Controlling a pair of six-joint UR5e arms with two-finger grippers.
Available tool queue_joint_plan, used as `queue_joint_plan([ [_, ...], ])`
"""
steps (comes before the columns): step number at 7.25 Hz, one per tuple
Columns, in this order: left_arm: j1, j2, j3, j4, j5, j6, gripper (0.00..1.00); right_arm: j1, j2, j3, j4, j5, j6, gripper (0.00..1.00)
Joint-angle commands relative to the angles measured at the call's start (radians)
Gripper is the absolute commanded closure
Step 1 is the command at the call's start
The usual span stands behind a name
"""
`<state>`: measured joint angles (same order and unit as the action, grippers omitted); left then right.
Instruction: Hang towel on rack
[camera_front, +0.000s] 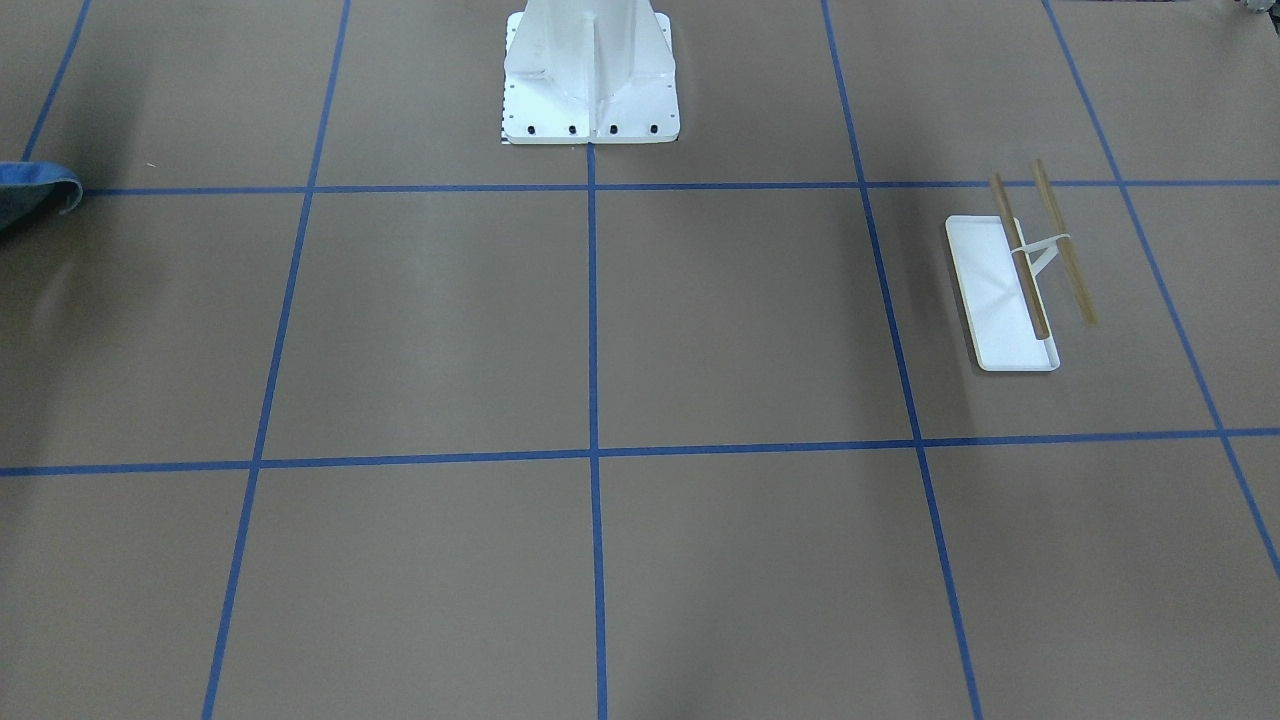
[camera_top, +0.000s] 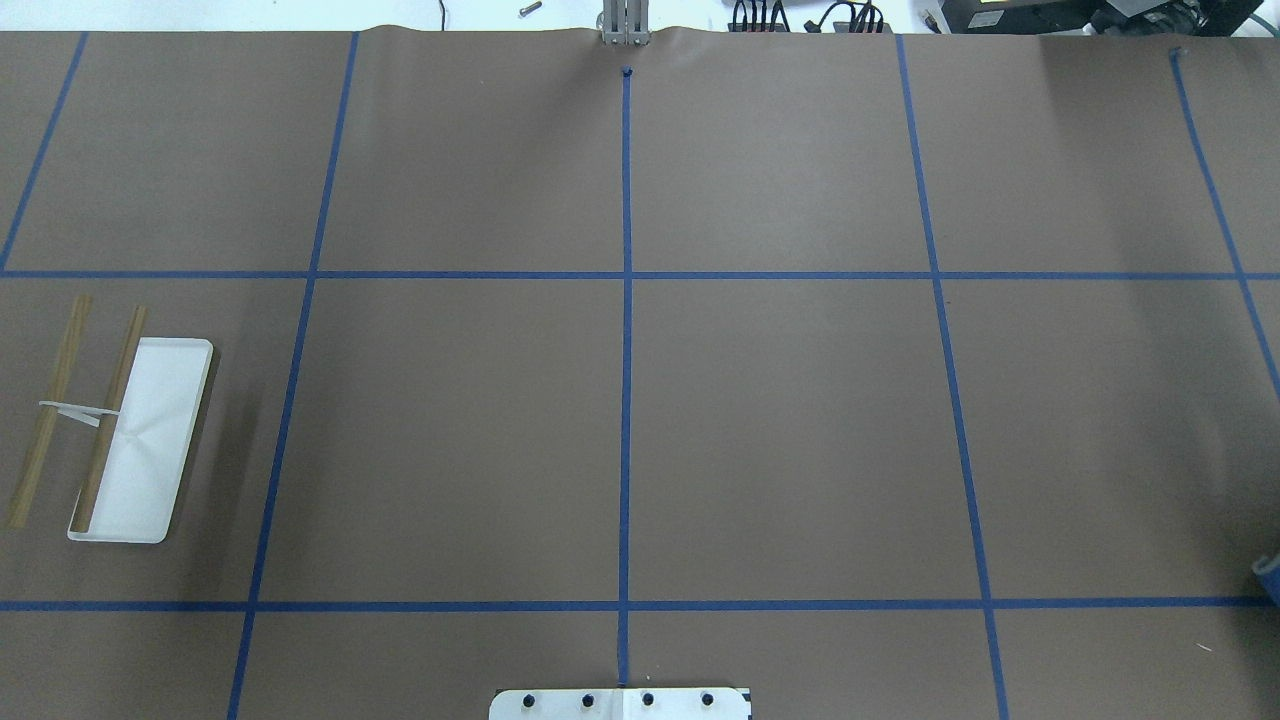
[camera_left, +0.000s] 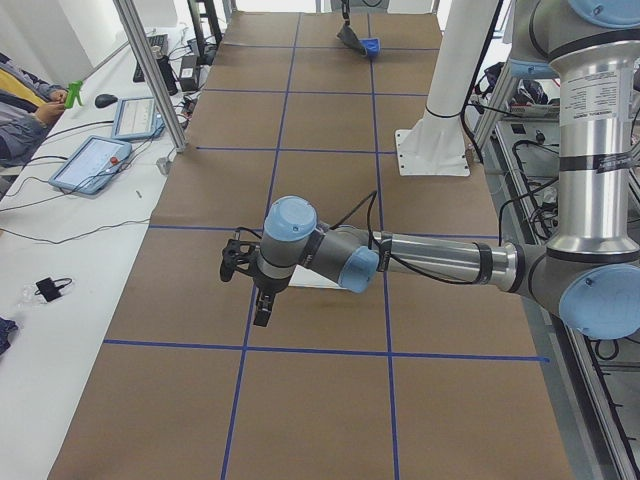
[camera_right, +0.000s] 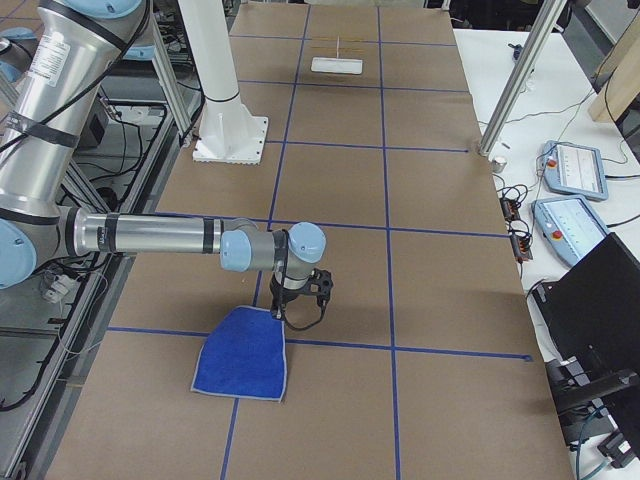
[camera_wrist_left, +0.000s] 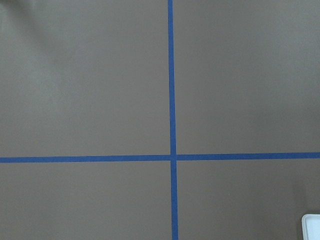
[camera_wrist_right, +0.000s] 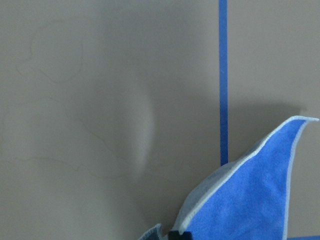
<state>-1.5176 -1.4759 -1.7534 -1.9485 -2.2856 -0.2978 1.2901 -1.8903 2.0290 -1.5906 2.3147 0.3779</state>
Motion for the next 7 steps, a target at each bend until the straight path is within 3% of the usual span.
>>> queue_joint_plan([
  [1,0.005,-0.012,0.005,-0.075,-0.089,0.0,0.02,0.006,0.24,0.054,-0.177,-0.015,0.155,1.0],
  [4,0.037,-0.127,0.014,-0.084,-0.217,-0.071,0.02,-0.155,0.722,0.036,-0.545,-0.075,0.413,1.0],
  [7,0.173,-0.309,0.003,-0.108,-0.252,-0.545,0.02,-0.253,0.955,-0.024,-0.555,-0.071,0.735,1.0],
])
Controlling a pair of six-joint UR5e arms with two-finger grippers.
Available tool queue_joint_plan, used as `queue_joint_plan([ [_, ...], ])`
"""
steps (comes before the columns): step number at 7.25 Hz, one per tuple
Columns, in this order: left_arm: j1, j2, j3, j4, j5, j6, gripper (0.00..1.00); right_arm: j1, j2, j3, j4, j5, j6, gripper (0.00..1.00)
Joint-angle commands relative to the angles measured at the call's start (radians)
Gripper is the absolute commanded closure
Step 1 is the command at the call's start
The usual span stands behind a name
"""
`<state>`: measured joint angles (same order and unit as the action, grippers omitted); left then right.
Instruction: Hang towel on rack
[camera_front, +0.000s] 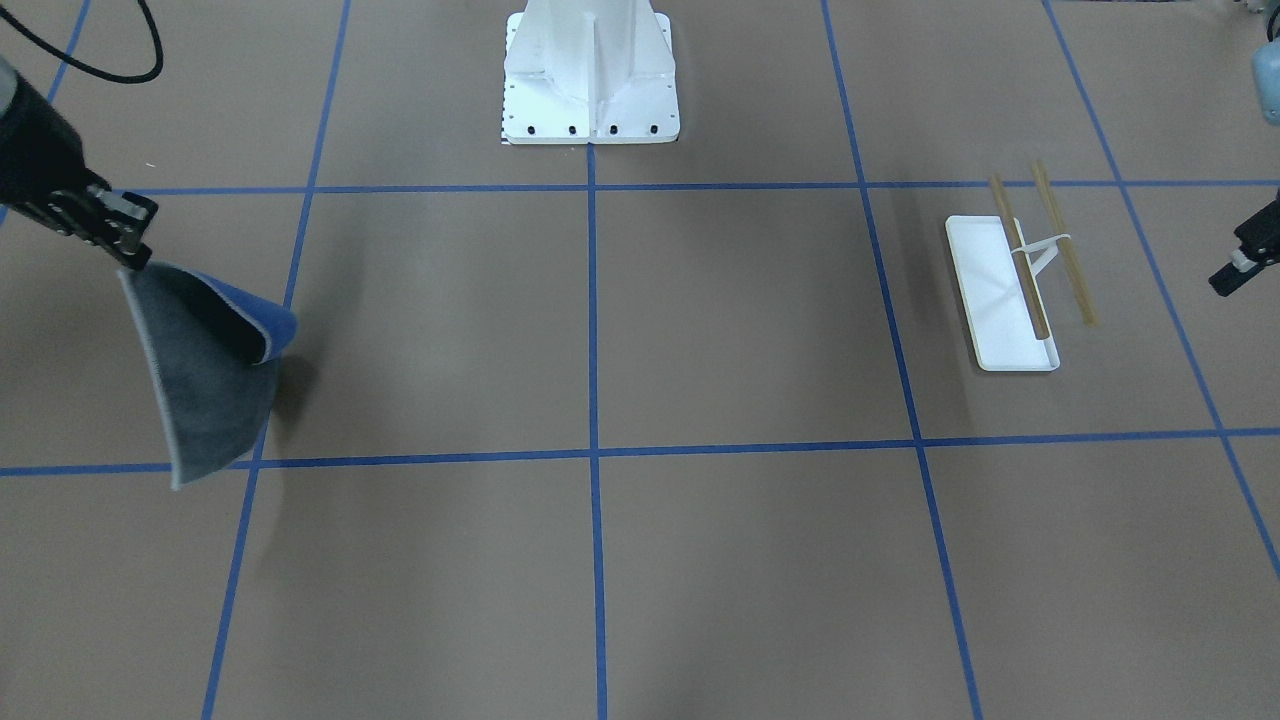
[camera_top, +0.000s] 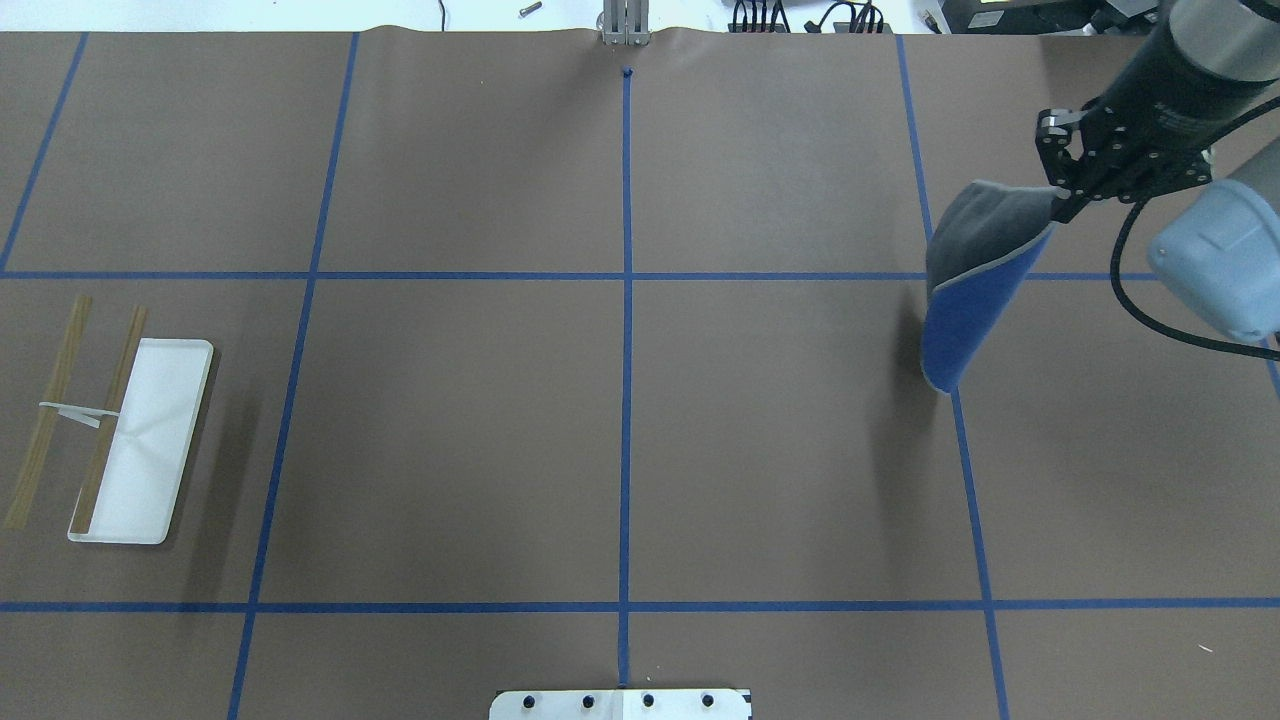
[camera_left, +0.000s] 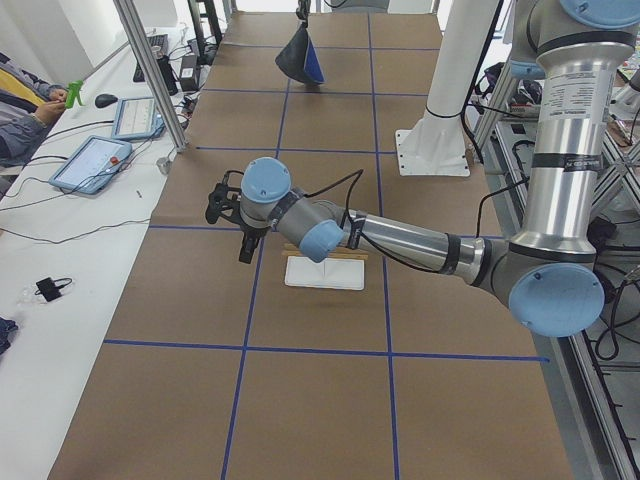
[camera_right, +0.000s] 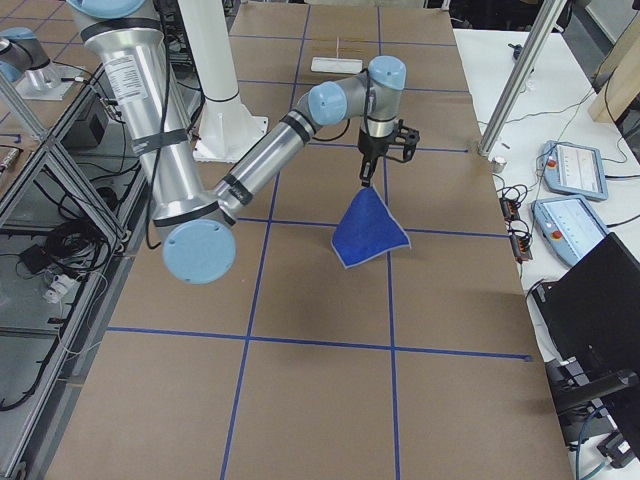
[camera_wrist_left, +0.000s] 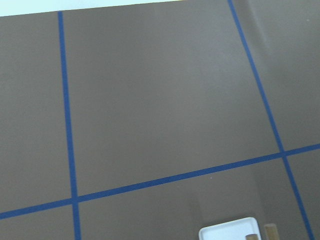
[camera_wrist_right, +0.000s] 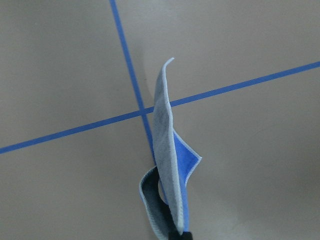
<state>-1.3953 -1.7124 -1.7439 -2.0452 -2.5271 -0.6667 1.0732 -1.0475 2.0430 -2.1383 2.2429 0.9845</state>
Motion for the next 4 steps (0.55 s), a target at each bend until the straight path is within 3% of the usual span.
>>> queue_joint_plan([
  [1,0.074,-0.119,-0.006,-0.056,-0.01,-0.342,0.02,-0.054,0.21,-0.1,-0.006,0.003,0.21,1.0],
  [3,0.172,-0.255,0.007,-0.081,-0.006,-0.773,0.03,-0.079,0.384,-0.249,0.014,0.0,0.304,1.0],
  [4,0.256,-0.304,0.0,-0.093,0.005,-0.947,0.03,-0.096,0.441,-0.336,0.112,0.0,0.398,1.0],
])
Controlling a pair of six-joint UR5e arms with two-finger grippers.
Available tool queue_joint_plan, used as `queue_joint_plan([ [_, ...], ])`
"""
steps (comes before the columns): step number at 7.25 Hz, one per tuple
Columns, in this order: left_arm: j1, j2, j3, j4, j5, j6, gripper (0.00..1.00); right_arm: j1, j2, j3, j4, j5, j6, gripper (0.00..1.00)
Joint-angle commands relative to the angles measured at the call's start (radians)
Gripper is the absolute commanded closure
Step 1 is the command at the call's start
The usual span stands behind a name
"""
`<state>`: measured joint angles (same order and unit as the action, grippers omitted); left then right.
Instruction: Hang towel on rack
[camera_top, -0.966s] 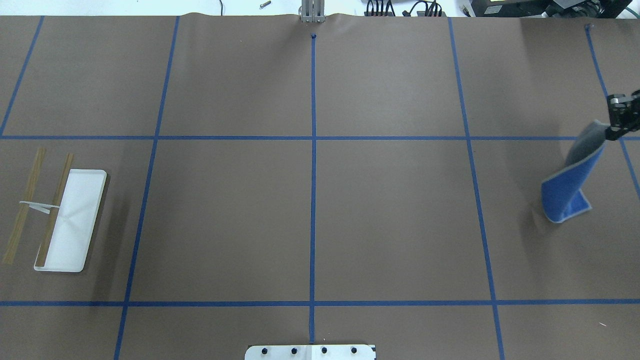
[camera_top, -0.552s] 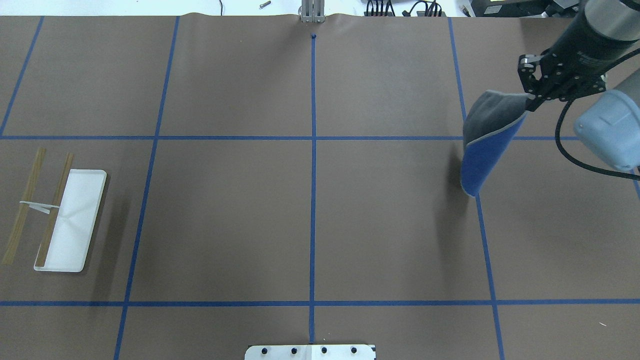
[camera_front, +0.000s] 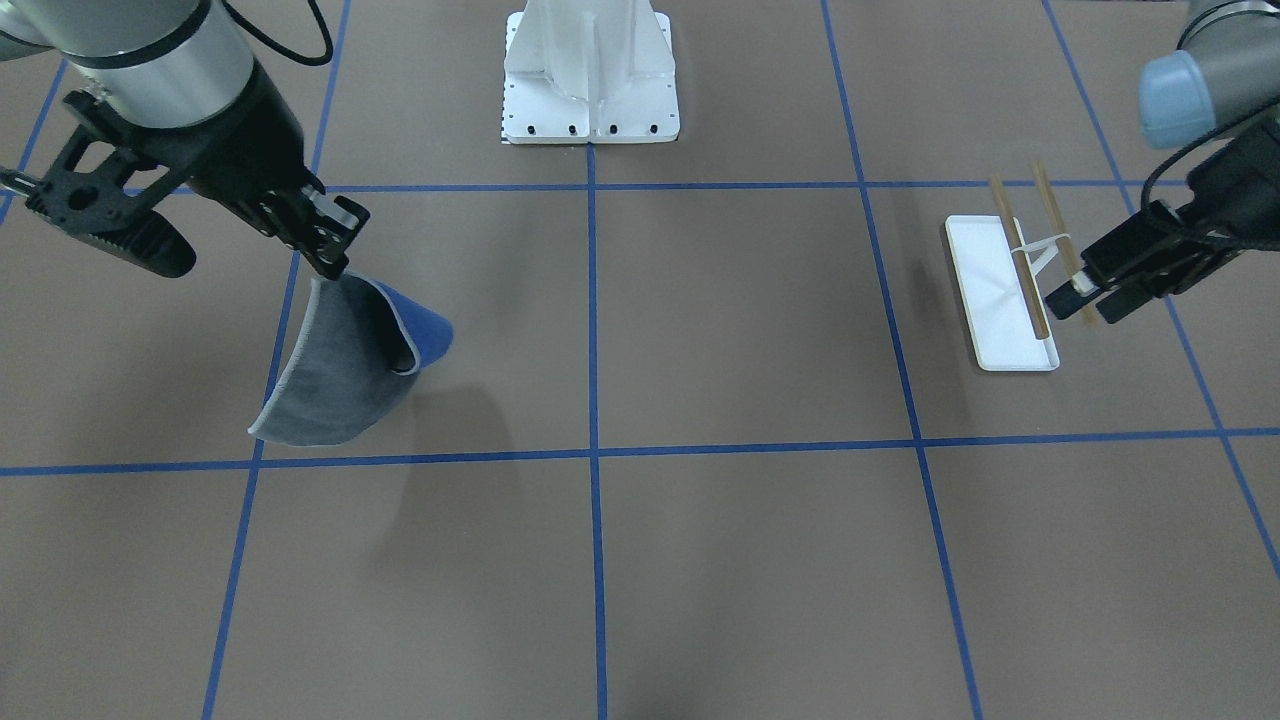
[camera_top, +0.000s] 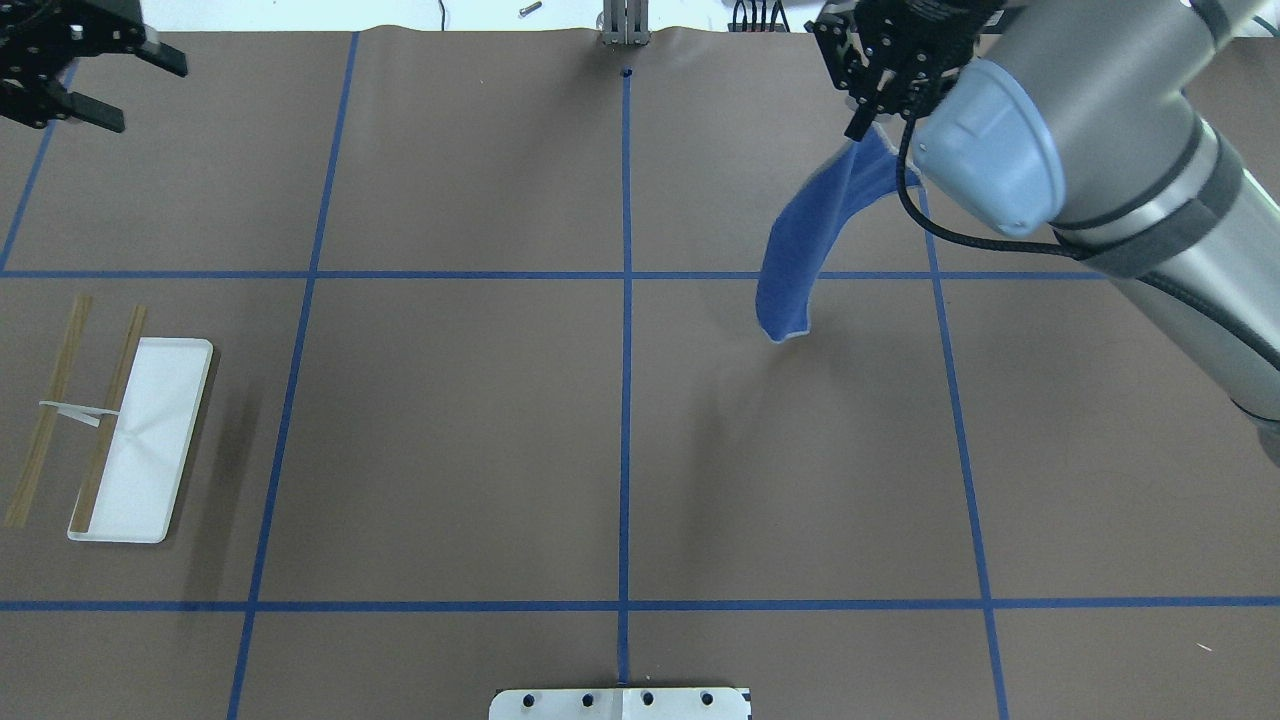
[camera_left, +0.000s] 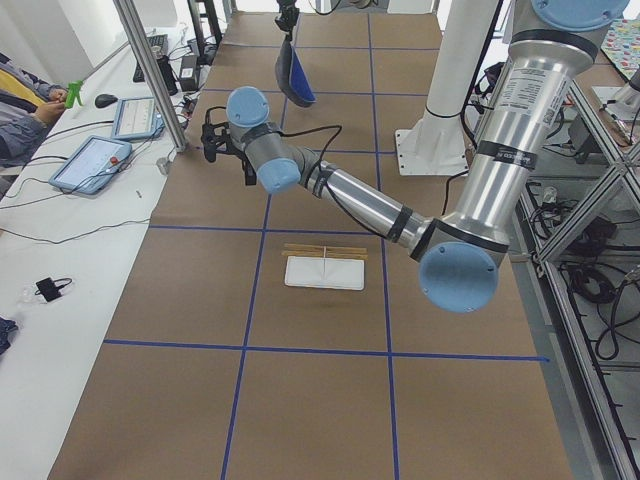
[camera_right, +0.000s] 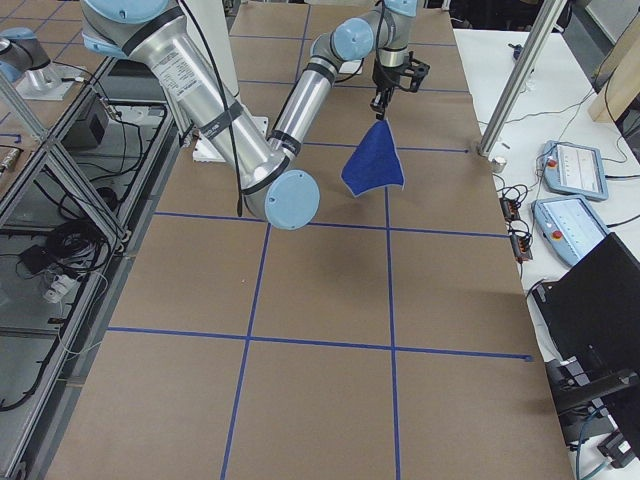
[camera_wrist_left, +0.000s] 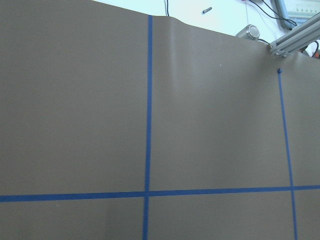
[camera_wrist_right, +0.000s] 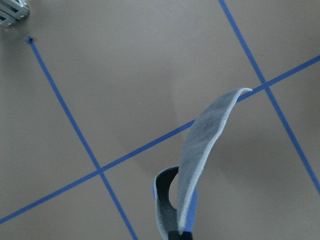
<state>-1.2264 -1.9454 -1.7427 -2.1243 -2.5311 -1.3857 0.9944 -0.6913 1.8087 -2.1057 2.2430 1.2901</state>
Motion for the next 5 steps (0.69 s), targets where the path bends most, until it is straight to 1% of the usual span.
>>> queue_joint_plan([
  [1,0.144,-0.142,0.005,-0.02,0.058,-0.436,0.02,-0.031,0.125,-0.177,0.192,-0.002,0.191,1.0],
  [2,0.203,-0.176,-0.007,-0.031,0.105,-0.613,0.02,-0.039,0.177,-0.234,0.231,-0.002,0.236,1.0],
  [3,0.234,-0.216,-0.008,-0.043,0.124,-0.721,0.02,-0.057,0.231,-0.283,0.233,-0.002,0.245,1.0],
  [4,0.255,-0.222,-0.006,-0.043,0.133,-0.765,0.02,-0.074,0.258,-0.296,0.236,-0.005,0.259,1.0],
  [5,0.258,-0.224,-0.003,-0.046,0.156,-0.771,0.02,-0.086,0.268,-0.293,0.268,-0.008,0.259,1.0],
])
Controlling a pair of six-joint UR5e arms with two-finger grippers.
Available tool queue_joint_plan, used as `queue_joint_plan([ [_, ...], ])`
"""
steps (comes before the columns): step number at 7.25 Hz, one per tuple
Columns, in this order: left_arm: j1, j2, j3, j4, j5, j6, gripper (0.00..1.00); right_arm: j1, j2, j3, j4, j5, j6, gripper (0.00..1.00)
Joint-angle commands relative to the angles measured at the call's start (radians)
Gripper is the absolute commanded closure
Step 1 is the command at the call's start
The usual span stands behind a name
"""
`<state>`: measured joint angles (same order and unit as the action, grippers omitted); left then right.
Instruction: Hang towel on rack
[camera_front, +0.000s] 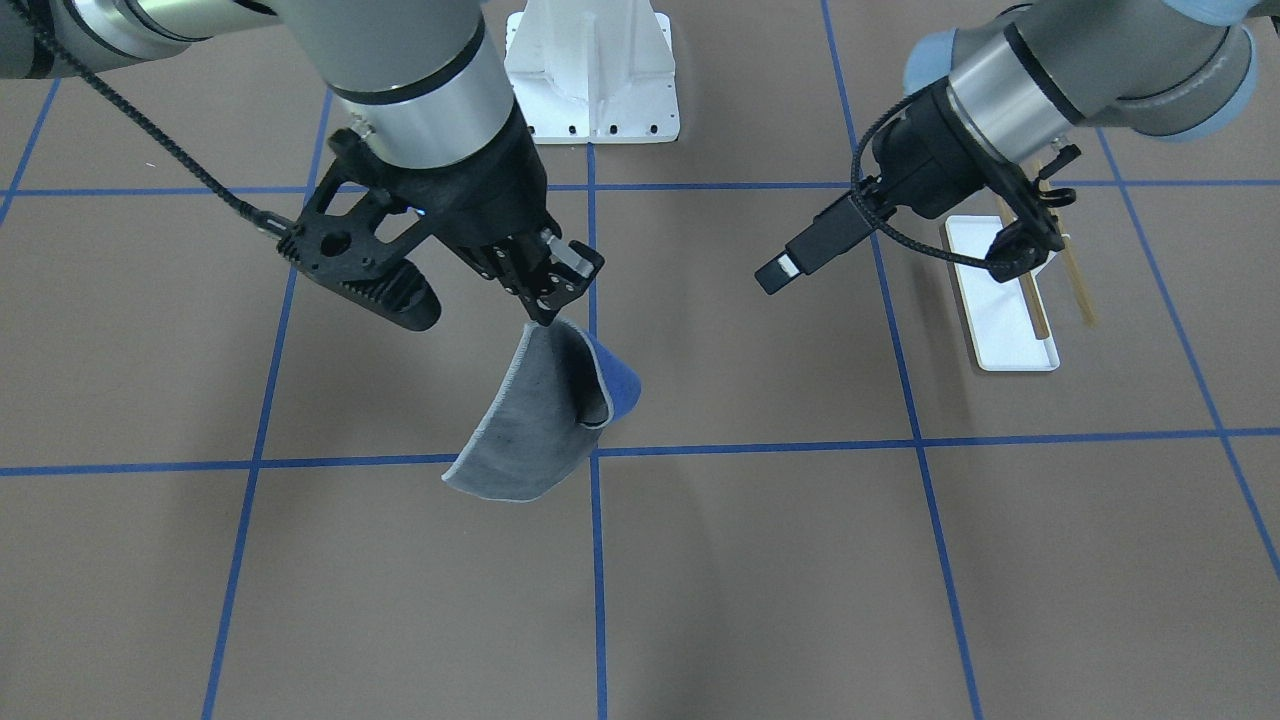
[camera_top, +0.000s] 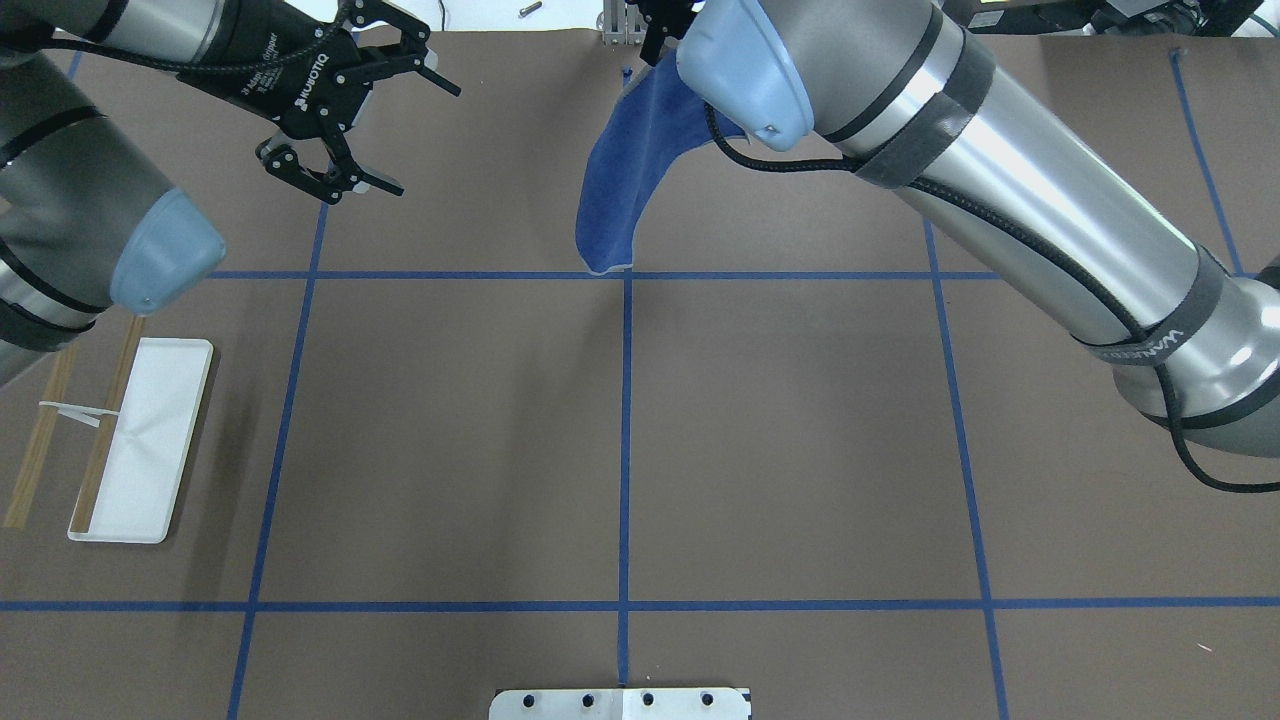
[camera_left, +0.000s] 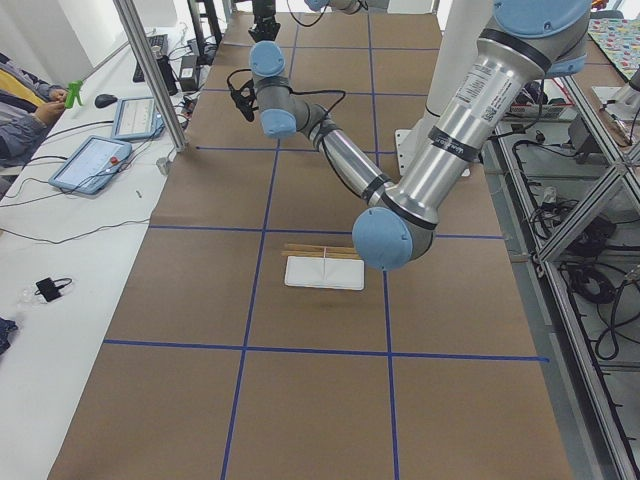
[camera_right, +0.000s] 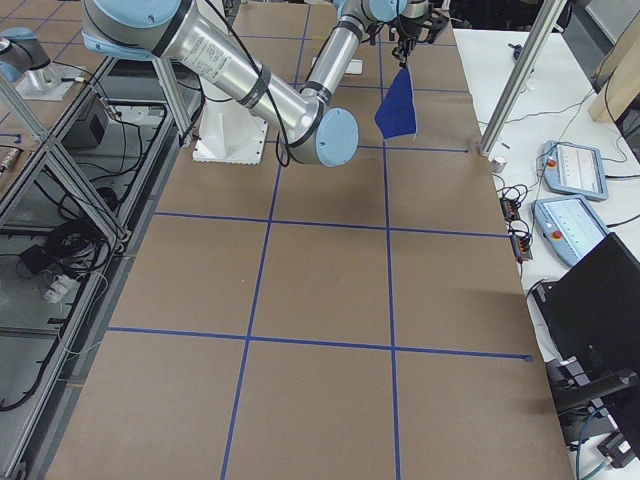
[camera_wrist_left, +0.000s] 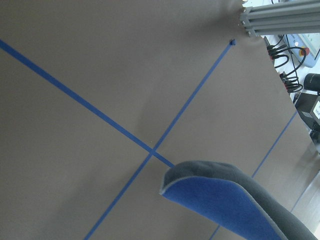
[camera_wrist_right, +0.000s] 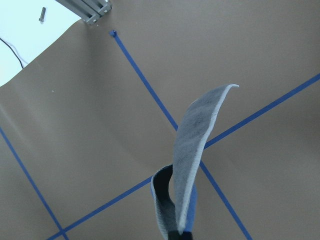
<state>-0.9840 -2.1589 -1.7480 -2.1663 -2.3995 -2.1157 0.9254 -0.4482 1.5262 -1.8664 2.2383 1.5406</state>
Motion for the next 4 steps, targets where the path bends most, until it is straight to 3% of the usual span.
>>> queue_joint_plan([
  [1,0.031,-0.012,0.005,-0.004,0.058,-0.096,0.02,-0.034,0.04,-0.003,0.033,-0.023,0.009,1.0],
  [2,0.033,-0.013,0.008,-0.027,0.104,-0.168,0.02,-0.043,0.057,0.002,0.033,-0.037,0.007,1.0],
  [4,0.038,-0.012,0.059,-0.18,0.111,-0.322,0.02,-0.06,0.059,0.018,0.033,-0.06,0.004,1.0],
])
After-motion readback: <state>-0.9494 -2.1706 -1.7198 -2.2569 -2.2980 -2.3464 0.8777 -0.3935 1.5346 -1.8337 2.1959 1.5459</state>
